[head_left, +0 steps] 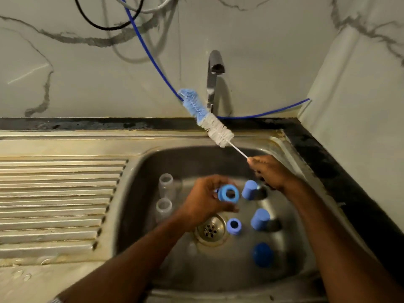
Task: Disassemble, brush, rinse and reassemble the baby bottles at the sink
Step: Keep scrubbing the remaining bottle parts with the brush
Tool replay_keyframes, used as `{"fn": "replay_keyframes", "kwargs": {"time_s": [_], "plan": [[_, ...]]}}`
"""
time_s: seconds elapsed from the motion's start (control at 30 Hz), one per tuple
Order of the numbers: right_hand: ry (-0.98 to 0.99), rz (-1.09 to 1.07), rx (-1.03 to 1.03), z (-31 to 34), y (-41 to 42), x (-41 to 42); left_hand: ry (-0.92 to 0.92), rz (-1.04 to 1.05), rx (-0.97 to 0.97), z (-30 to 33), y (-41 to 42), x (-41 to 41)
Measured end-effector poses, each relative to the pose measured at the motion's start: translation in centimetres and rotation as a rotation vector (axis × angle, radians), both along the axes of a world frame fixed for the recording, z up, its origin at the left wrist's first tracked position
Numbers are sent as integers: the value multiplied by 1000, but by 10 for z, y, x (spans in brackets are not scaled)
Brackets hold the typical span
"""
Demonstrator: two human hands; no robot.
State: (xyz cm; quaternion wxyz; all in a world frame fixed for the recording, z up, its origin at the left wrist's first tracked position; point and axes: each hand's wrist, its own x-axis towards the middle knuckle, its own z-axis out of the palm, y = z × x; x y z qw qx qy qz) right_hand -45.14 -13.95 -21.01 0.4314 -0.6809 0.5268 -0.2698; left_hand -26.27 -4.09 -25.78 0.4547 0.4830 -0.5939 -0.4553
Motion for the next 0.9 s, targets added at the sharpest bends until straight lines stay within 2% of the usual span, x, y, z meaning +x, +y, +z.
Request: {"fn": "replay_keyframes", "kwargs": {"time_s": [0.17,0.37,0.53,0.77,0.9], "plan": [[-26,11,47,-13,-10,-4,-527,-365,-91,-35,-4,-42],[18,15,47,-21,-18,-4,-863,-498,-53,-57,-12,-57],[52,15,53,-23,-20,-4,-1044,-594,-45,-66,-14,-58],[87,28,72,-20,-17,-4,-1125,-590,-119,-76,-18,-49],[163,173,234,-16,-7,-22,-1261,-626,-186,-78,-19,-49]]}}
